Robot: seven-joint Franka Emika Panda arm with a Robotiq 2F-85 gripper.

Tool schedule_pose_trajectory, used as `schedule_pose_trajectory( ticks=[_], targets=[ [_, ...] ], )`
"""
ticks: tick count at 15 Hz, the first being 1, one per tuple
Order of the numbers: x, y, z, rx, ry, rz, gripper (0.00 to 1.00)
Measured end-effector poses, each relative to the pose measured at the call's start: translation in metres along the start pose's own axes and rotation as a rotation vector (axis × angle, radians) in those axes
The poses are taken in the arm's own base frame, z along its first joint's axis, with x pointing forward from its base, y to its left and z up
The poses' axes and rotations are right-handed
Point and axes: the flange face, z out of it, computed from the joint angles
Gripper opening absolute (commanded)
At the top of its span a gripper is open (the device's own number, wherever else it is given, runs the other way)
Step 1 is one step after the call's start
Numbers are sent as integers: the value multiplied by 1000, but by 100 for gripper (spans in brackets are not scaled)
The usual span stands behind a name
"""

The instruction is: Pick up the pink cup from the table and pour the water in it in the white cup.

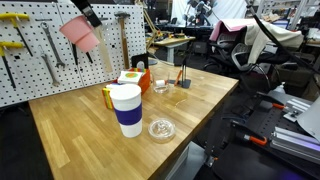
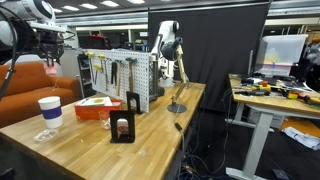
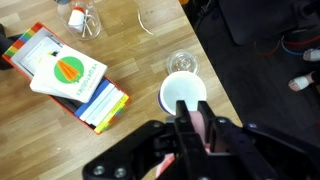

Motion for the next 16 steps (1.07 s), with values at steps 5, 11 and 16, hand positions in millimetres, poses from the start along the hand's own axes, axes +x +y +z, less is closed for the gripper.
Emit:
schedule_pose_trajectory(
  ticks=[5, 11, 16],
  targets=[
    [1, -14, -16, 49, 78, 152, 4],
    [39, -48, -15, 62, 158, 107, 4],
    [99, -72, 28, 58, 189, 29, 4]
  ],
)
